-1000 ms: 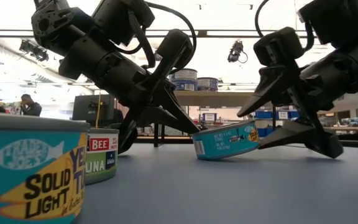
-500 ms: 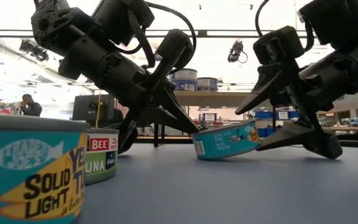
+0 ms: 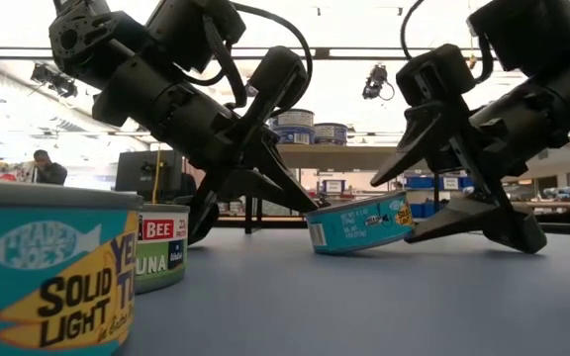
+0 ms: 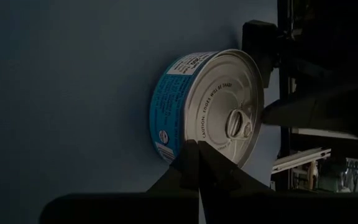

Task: Stack canned seafood by type on shelf
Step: Put the yellow blue tuna can on the shelf

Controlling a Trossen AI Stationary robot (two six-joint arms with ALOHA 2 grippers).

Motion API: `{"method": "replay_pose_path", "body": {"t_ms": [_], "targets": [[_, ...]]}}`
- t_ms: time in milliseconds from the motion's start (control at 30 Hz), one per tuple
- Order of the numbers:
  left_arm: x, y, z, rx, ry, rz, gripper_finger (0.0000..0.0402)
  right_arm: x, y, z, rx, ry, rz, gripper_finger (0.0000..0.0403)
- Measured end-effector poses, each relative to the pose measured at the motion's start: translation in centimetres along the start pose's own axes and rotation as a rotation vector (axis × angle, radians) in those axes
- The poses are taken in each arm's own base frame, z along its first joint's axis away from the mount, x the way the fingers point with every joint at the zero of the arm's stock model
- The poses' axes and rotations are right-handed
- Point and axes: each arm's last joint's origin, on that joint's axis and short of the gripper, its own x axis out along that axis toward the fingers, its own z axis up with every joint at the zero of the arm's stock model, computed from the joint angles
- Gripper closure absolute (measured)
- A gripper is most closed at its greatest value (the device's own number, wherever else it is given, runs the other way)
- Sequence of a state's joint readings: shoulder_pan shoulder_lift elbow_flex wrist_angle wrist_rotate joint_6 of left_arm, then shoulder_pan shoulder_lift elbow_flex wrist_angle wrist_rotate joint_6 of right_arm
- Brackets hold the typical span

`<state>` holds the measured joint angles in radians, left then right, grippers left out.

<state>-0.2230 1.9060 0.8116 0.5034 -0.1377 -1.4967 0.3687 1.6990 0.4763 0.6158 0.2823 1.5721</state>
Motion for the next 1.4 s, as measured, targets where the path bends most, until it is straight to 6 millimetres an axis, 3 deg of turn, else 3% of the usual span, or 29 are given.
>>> {"method": "replay_pose_path", "body": {"t_ms": [367, 700, 1167, 1400], "targets": [[0.0, 0.0, 0.0, -0.002, -0.004, -0.004, 0.0402, 1.1, 1.5, 0.8, -0.074, 0.010, -0.072, 0.0147], [0.0, -0.1, 0.0, 0.005, -0.011, -0.010, 0.0401, 1.2, 1.9, 1.4, -0.065, 0.033, -0.041, 0.0266], [-0.1, -1.6, 0.3, 0.056, -0.023, -0.187, 0.0368, 1.2, 2.0, 1.2, -0.080, 0.080, -0.026, 0.0269], [-0.6, -3.5, 1.5, 0.048, -0.014, -0.389, 0.0354, 1.3, 2.1, 1.7, -0.066, 0.065, -0.013, 0.0269]]}}
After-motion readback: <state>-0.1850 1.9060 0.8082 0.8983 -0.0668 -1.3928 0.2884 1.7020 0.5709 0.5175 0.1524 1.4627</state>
